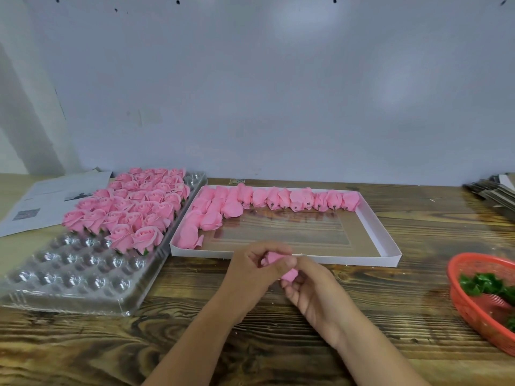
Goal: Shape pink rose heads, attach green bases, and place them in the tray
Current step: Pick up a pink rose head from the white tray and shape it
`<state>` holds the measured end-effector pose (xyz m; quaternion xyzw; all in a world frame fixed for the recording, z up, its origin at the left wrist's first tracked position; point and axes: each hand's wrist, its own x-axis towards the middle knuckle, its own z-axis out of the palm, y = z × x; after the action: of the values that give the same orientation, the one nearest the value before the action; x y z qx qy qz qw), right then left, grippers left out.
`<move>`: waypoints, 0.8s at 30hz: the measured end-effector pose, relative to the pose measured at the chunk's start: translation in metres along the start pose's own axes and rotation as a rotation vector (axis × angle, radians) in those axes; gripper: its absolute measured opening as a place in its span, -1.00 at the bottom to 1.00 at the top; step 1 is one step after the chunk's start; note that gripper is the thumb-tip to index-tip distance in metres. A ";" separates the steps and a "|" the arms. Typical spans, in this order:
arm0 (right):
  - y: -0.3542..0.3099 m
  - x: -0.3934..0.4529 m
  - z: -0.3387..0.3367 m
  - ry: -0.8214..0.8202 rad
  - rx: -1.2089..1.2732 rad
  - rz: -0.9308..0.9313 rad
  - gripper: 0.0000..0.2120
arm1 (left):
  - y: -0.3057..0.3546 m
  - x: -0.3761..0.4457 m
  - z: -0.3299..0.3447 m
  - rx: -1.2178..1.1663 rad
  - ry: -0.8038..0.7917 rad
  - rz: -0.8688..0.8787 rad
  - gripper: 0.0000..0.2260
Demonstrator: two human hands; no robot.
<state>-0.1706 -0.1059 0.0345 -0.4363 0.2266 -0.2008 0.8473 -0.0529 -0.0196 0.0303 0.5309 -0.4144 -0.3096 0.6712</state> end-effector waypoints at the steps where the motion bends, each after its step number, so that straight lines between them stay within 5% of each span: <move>1: -0.001 0.000 -0.001 0.007 0.027 0.023 -0.73 | 0.001 -0.001 -0.003 0.044 -0.014 0.021 -0.85; 24: -0.003 0.006 -0.009 0.110 -0.221 -0.021 -0.71 | 0.001 -0.004 -0.008 0.290 -0.044 0.065 -0.71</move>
<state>-0.1718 -0.1166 0.0311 -0.5179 0.2891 -0.2070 0.7781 -0.0478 -0.0125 0.0293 0.6016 -0.4864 -0.2364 0.5879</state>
